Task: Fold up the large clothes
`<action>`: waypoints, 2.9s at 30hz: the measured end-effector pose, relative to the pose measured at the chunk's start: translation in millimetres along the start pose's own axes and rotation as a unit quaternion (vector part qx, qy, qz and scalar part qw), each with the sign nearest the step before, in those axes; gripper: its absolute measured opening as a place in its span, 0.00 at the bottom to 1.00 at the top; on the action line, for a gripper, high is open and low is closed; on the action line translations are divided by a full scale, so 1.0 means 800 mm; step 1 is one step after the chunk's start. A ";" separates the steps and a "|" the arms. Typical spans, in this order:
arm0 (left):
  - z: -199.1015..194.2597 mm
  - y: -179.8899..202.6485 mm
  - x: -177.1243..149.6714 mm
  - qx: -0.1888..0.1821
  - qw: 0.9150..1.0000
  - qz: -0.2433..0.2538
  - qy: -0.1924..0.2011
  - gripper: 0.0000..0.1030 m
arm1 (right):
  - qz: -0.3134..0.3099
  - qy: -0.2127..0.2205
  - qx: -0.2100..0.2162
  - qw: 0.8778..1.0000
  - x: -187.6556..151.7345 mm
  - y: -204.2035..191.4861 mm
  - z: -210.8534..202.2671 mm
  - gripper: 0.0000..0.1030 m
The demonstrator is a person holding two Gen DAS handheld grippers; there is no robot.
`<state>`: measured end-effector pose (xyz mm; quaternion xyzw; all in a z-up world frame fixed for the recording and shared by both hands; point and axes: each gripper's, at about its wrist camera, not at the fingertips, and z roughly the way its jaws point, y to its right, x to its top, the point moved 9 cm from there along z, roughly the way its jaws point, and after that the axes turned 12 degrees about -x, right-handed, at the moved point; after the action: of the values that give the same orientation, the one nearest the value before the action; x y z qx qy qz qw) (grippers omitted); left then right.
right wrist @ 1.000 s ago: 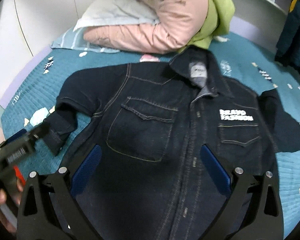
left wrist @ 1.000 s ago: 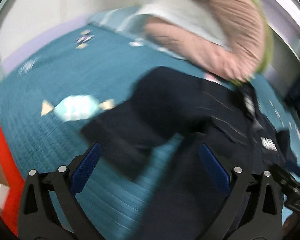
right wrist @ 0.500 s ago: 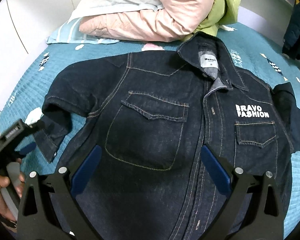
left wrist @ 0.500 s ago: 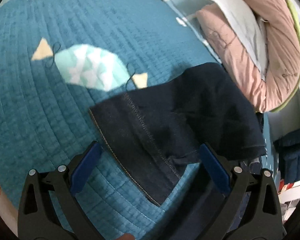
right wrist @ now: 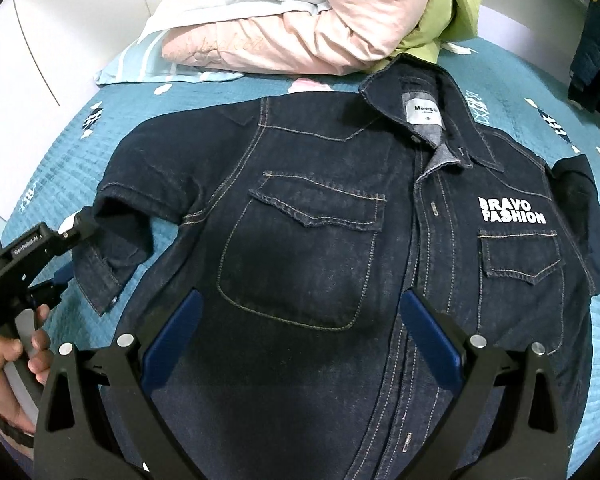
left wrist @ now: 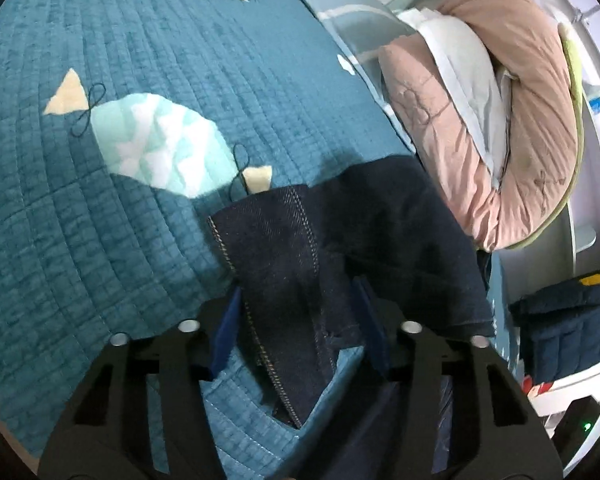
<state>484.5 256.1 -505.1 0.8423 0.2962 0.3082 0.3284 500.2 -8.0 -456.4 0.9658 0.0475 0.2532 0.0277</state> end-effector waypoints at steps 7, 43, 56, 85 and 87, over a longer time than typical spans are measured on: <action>-0.034 0.055 0.024 -0.052 0.995 0.076 0.043 0.14 | 0.032 -0.014 0.029 0.999 -0.005 0.006 0.001 0.93; 0.333 0.412 -0.300 -0.059 0.933 0.260 -0.243 0.26 | 0.285 -0.018 -0.123 0.951 -0.202 0.539 -0.014 0.93; 0.285 0.418 -0.285 -0.065 0.906 0.339 -0.243 0.72 | 0.388 0.017 -0.054 0.920 -0.162 0.610 0.000 0.93; 0.298 0.427 -0.378 -0.094 0.902 0.331 -0.259 0.76 | 0.536 0.053 -0.024 0.843 -0.105 0.741 0.095 0.86; 0.312 0.438 -0.391 -0.102 0.896 0.333 -0.276 0.76 | 0.534 0.048 -0.027 0.843 -0.108 0.745 0.096 0.70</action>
<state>568.0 -269.2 -497.8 0.9049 -0.1370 0.1834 0.3590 509.6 -611.4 -519.2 0.8271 -0.4816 0.2760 -0.0883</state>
